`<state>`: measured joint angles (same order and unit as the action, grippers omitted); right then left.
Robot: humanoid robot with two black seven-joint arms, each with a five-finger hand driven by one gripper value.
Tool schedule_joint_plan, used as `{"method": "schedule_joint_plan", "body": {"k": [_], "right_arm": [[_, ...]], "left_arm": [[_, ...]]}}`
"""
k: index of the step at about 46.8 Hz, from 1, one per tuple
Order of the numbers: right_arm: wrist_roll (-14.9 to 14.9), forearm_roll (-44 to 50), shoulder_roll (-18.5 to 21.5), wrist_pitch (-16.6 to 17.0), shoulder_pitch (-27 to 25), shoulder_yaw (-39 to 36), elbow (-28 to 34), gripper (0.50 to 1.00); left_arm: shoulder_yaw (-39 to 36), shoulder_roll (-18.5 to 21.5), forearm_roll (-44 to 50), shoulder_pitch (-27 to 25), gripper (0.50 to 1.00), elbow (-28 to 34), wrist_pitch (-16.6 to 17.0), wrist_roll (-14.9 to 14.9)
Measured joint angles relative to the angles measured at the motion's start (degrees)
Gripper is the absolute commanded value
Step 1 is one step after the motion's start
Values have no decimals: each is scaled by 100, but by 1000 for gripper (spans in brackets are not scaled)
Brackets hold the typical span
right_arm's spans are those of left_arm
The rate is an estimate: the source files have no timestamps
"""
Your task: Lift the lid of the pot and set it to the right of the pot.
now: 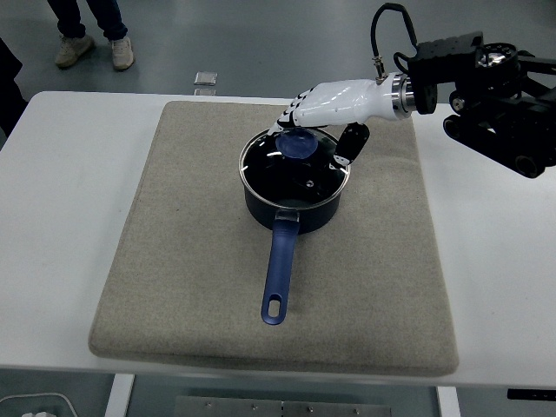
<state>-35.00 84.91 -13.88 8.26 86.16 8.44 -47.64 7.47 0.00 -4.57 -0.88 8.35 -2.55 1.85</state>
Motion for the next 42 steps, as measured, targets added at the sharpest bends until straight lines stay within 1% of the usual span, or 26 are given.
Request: {"method": "schedule_joint_plan", "body": {"k": [14, 21, 27, 30, 33, 34, 35, 36, 38, 41, 42], "right_arm": [[0, 7, 7, -8, -28, 7, 13, 911], [51, 5, 8, -8, -29, 2, 18, 901], [52, 0, 8, 12, -29, 0, 18, 862], [25, -8, 8, 31, -29, -7, 19, 825], [4, -11, 8, 54, -29, -10, 17, 821], [3, -11, 8, 62, -29, -11, 16, 797], [3, -11, 8, 70, -29, -11, 13, 754], [3, -11, 8, 70, -29, -11, 12, 726], [7, -11, 8, 70, -29, -11, 11, 697], [6, -12, 9, 75, -26, -15, 10, 566], [6, -11, 9, 82, -26, -15, 10, 500]], "left_arm": [[0, 0, 0, 0, 1000, 0, 0, 0], [0, 0, 0, 0, 1000, 0, 0, 0], [0, 0, 0, 0, 1000, 0, 0, 0], [0, 0, 0, 0, 1000, 0, 0, 0], [0, 0, 0, 0, 1000, 0, 0, 0], [0, 0, 0, 0, 1000, 0, 0, 0], [0, 0, 0, 0, 1000, 0, 0, 0], [0, 0, 0, 0, 1000, 0, 0, 0], [0, 0, 0, 0, 1000, 0, 0, 0], [0, 0, 0, 0, 1000, 0, 0, 0], [0, 0, 0, 0, 1000, 0, 0, 0]]}}
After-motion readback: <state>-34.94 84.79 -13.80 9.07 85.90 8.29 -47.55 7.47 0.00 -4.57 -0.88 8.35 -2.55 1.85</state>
